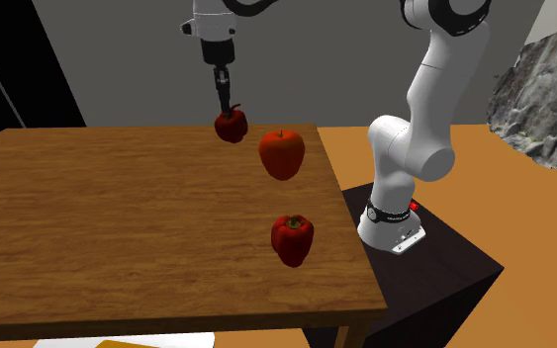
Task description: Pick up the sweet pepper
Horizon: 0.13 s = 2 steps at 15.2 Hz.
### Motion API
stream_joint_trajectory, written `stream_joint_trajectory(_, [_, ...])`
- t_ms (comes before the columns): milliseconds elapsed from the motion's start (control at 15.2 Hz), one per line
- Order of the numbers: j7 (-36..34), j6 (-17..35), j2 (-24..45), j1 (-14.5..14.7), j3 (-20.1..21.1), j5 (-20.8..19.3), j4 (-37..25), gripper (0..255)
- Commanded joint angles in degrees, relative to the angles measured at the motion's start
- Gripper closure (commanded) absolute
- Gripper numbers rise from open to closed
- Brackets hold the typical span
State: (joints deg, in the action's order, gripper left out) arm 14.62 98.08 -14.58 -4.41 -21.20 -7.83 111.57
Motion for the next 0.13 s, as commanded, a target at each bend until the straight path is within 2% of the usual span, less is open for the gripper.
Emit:
stream_joint_trajectory(0, [0.1, -1.0, -0.1, 0.0, 0.0, 0.0, -0.9, 255])
stream_joint_trajectory(66, [0.1, -1.0, 0.0, 0.0, 0.0, 0.0, -0.9, 255])
